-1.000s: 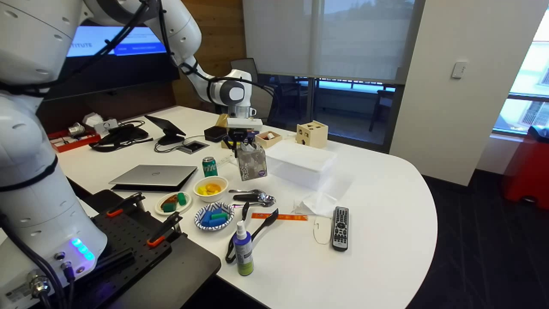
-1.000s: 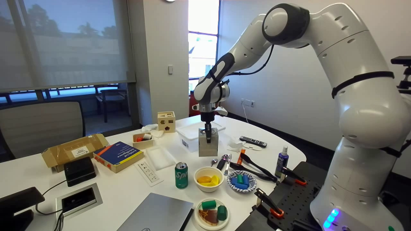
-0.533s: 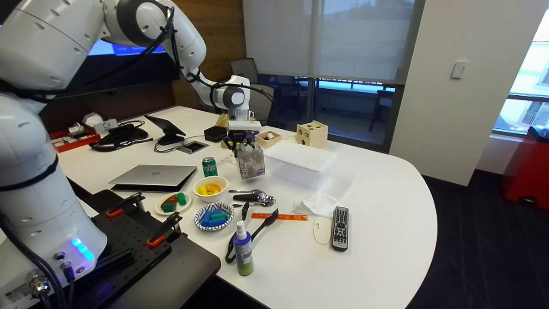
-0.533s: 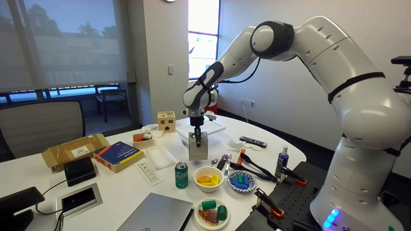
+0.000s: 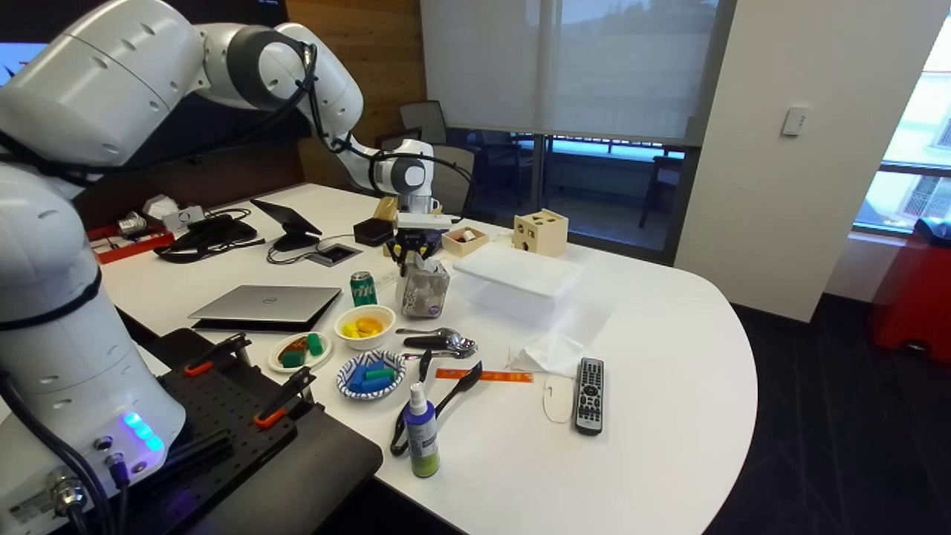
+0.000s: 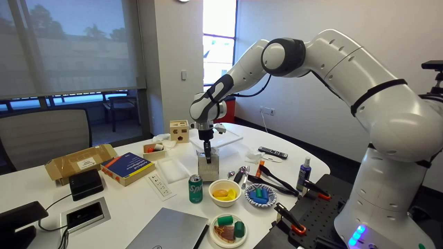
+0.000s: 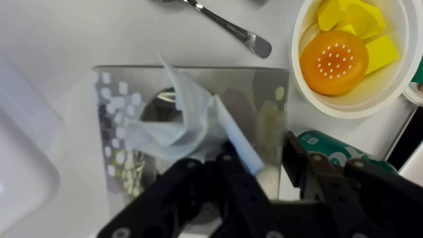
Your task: Move the tissue box to the left.
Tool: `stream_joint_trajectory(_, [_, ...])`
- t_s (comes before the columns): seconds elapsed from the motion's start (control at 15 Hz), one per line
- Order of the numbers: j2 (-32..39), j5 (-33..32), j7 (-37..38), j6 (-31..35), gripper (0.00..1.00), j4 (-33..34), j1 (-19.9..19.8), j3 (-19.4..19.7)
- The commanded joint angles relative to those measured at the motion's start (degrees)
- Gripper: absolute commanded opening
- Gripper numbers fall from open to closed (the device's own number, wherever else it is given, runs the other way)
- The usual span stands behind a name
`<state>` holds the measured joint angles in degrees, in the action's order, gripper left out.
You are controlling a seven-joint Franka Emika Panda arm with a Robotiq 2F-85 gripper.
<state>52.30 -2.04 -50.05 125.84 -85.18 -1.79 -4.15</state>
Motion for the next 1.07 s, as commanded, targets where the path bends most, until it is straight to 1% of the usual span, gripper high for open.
stream_joint_trajectory(0.0, [-1.05, -1.72, 1.95, -3.87, 0.69, 1.59, -0.33, -0.08])
stream_joint_trajectory(0.07, [-2.39, -1.63, 1.67, -3.75, 0.78, 0.41, -0.59, -0.16])
stream_joint_trajectory(0.27, [-6.22, -1.74, 2.0, -2.58, 0.99, -3.02, -0.77, 0.07])
stream_joint_trajectory(0.47, [-11.95, -1.55, 2.42, -1.79, 1.0, -7.35, -1.4, 0.36])
stream_joint_trajectory(0.6, [-16.78, -1.28, 3.22, -2.73, 1.0, -10.69, -2.18, 0.98])
stream_joint_trajectory(0.87, [-27.14, -0.4, 2.17, -3.46, 1.0, -19.13, -5.26, 2.14])
stream_joint_trajectory(1.0, [-30.92, -0.15, 2.04, -4.37, 1.0, -21.96, -6.44, 3.0])
